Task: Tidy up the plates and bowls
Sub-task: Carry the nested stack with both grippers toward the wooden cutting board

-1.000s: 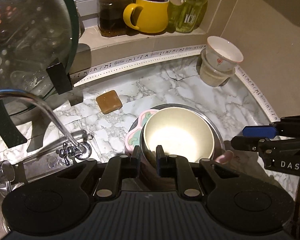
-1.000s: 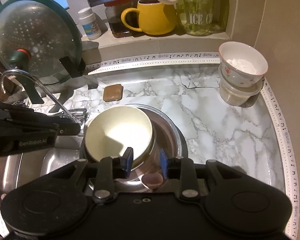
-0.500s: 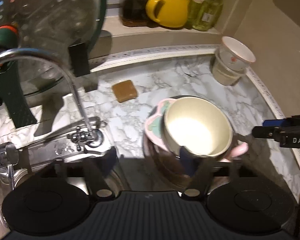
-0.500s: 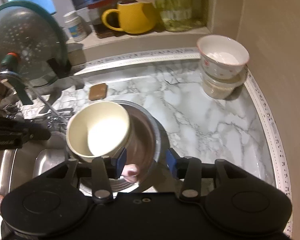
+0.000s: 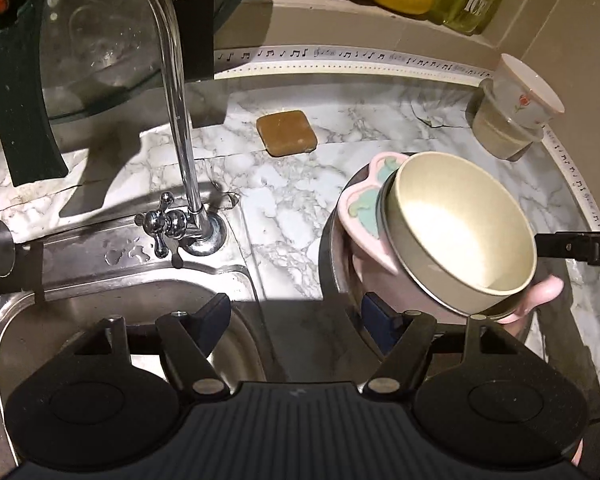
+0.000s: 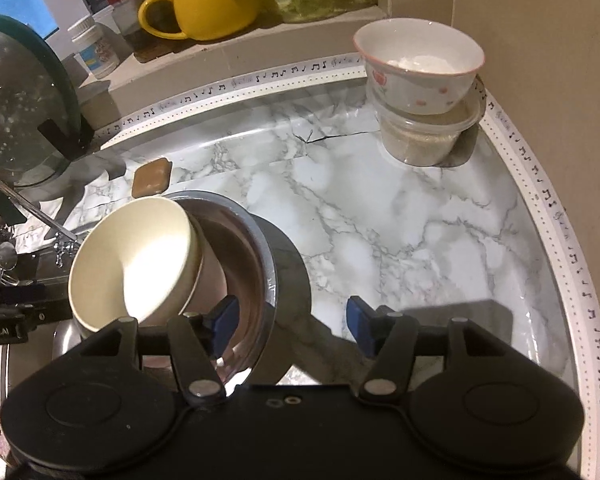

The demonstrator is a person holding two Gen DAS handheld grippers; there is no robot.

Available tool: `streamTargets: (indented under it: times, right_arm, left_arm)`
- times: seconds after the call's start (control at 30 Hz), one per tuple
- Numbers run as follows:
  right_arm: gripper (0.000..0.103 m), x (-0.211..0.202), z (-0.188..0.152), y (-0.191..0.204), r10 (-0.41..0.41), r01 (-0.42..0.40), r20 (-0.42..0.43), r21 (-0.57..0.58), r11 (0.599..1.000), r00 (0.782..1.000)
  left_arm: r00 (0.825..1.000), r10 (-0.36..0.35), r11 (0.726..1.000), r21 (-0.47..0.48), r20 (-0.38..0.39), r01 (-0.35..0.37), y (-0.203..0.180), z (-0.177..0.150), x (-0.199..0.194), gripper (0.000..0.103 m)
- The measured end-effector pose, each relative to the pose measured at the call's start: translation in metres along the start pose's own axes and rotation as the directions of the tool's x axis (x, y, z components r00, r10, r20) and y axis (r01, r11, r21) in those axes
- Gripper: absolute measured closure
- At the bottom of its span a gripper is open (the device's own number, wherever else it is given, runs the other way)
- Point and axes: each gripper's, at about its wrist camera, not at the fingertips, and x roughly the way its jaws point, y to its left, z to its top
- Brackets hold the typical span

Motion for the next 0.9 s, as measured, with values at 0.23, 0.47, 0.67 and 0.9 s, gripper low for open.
streamTargets:
  times: [0.23, 0.47, 0.67, 0.9]
  right_arm:
    - [0.054, 0.022, 0.004, 0.001, 0.031, -0.03, -0.023, 0.025, 0.999, 0.999]
    - [0.072, 0.035, 0.006, 0.002, 0.067, -0.066, -0.045, 0.035, 0.997, 0.997]
    - [0.093, 0.04, 0.007, 0.0, 0.083, -0.079, -0.066, 0.059, 0.995, 0.994]
    - [0.093, 0.036, 0.003, 0.004, 0.058, -0.056, -0.053, 0.041, 0.998, 0.997]
  left_arm:
    - [0.999, -0.034, 0.999, -0.032, -0.022, 0.034, -0.002, -0.003, 0.015, 0.032]
    - [0.995, -0.084, 0.991, -0.112, -0.043, 0.079, 0.001, 0.0, 0.025, 0.056]
    - [0.993, -0.107, 0.989, -0.104, -0.044, 0.102, -0.007, 0.006, 0.026, 0.084]
    - [0.996, -0.085, 0.994, -0.067, -0.04, 0.082, -0.025, 0.007, 0.023, 0.091]
